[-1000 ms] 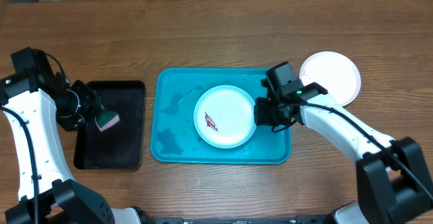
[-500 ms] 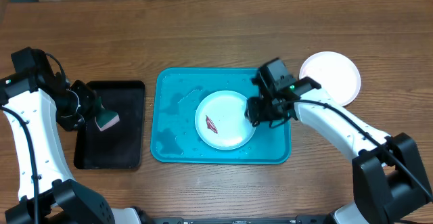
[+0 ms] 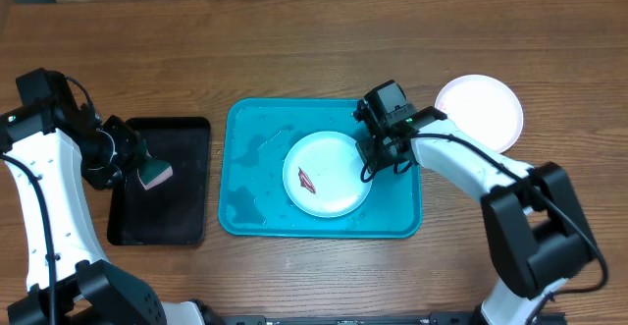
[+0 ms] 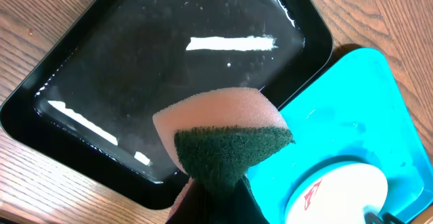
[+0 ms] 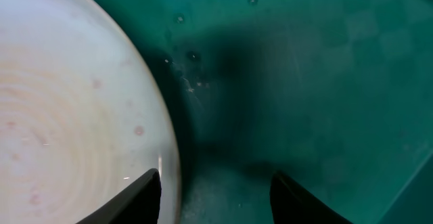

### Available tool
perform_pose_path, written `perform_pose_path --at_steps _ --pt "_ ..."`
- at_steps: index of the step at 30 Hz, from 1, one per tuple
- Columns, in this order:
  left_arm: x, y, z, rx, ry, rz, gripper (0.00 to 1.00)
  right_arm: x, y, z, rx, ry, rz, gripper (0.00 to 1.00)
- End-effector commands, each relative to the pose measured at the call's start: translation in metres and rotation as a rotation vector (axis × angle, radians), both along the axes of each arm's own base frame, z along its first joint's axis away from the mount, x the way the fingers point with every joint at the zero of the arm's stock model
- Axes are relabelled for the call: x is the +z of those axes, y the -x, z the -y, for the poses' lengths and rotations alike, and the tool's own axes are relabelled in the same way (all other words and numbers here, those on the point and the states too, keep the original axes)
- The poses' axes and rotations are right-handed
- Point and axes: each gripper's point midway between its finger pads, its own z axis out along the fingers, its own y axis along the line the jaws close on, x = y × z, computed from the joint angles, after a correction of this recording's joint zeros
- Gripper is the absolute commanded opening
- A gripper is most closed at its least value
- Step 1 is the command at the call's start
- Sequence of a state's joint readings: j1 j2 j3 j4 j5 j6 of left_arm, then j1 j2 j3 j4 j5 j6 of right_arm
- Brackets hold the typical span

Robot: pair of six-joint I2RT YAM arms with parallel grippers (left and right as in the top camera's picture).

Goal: Clean dirty plates on tray and stack at the side
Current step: 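Grip the light-blue plate rim with the right gripper, then carry the sponge with the left gripper onto the light-blue plate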

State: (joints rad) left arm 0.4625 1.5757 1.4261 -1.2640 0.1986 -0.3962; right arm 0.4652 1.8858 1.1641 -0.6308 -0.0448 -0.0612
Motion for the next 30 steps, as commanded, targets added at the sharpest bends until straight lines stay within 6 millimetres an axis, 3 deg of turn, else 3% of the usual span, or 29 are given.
perform_pose_path --at_steps 1,7,13,19,23,27,30 --pt "-0.003 0.000 0.001 -0.022 0.006 -0.001 0.04 -0.007 -0.005 0.001 0.003 0.020 0.004 0.50" --pt "-0.003 -0.001 0.001 -0.023 0.008 0.000 0.04 -0.018 -0.002 0.002 -0.065 0.016 -0.035 0.22" --pt "-0.002 -0.008 0.019 -0.091 0.017 0.012 0.04 -0.017 0.007 -0.011 -0.180 -0.077 -0.112 0.04" --pt "-0.009 -0.024 0.079 -0.341 0.069 0.068 0.04 -0.013 0.022 -0.037 -0.411 -0.219 -0.253 0.04" --pt "-0.022 -0.028 0.121 -0.456 0.105 0.083 0.04 -0.013 0.029 -0.048 -0.433 -0.216 -0.257 0.04" --pt "-0.028 -0.036 0.175 -0.548 0.204 0.152 0.04 -0.015 0.030 -0.051 -0.483 -0.189 -0.234 0.04" --pt "-0.038 -0.043 0.201 -0.552 0.203 0.182 0.04 -0.015 0.028 -0.053 -0.533 -0.184 -0.218 0.04"
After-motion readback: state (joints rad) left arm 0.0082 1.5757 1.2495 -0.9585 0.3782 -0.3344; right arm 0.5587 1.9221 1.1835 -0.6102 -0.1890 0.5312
